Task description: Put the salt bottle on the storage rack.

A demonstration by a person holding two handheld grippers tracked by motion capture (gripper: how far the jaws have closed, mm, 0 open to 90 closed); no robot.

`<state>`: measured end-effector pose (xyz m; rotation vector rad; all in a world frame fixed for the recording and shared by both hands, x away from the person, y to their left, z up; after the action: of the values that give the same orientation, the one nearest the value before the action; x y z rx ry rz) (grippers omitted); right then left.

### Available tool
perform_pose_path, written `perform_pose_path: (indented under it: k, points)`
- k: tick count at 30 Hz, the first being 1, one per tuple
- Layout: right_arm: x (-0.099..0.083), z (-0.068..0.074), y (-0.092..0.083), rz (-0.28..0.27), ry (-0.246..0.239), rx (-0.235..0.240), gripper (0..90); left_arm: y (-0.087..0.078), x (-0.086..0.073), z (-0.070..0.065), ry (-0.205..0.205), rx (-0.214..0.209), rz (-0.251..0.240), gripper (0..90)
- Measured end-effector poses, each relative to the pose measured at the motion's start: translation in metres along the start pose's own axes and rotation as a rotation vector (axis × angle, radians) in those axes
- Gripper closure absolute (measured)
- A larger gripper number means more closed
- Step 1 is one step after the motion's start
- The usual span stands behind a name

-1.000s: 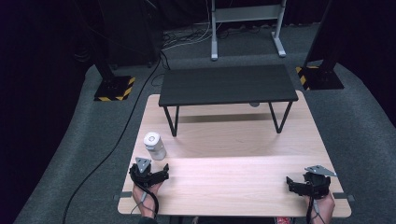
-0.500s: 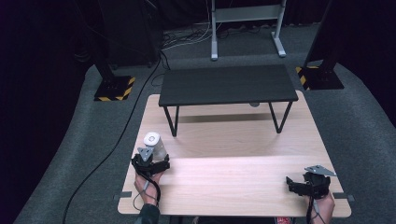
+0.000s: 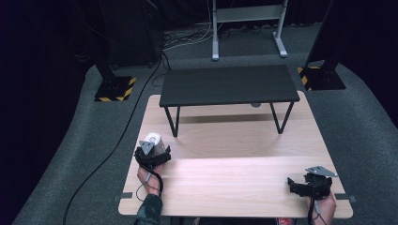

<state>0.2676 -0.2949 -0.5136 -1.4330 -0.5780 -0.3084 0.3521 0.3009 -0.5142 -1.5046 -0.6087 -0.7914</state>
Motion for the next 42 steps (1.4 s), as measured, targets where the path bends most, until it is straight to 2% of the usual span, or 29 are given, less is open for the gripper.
perform_pose_path:
  k: [1, 2, 16, 21, 25, 31, 42]
  points:
    - [0.0, 0.0, 0.0, 0.0, 0.0, 0.0, 0.0, 0.0, 0.0, 0.0, 0.0, 0.0, 0.0, 28.4]
    - [0.0, 0.0, 0.0, -0.001, 0.001, 0.001, 0.0, 0.001, 0.001, -0.003, 0.017, 0.016, 0.002, 28.5]
    - [-0.001, -0.002, 0.0, -0.009, 0.007, 0.007, 0.0, -0.002, 0.002, -0.002, 0.021, 0.004, 0.01, 29.0]
    - [-0.002, -0.002, -0.001, -0.01, 0.007, 0.006, 0.0, -0.006, 0.002, 0.002, 0.024, -0.011, 0.02, 29.0]
    - [-0.002, -0.002, -0.001, -0.012, 0.008, 0.006, 0.0, -0.01, 0.0, 0.006, 0.007, -0.027, 0.02, 29.0]
    - [-0.001, -0.002, -0.001, -0.01, 0.007, 0.007, 0.0, -0.019, -0.002, 0.005, 0.004, -0.041, 0.016, 29.0]
    - [-0.001, -0.002, 0.0, -0.009, 0.005, 0.008, 0.0, -0.031, 0.003, 0.001, 0.028, -0.076, 0.008, 28.9]
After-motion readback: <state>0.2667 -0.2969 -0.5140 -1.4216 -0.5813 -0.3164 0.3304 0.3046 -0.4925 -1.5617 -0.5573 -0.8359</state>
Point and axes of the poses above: each handheld gripper's, and its own axes: y roughly forward along the jaws, x roughly out of its top, z roughly to its left, the point moved 5 cm from there along y, roughly forward along the jaws, and after that the axes turned 13 degrees about z, right-handed, at the moved point
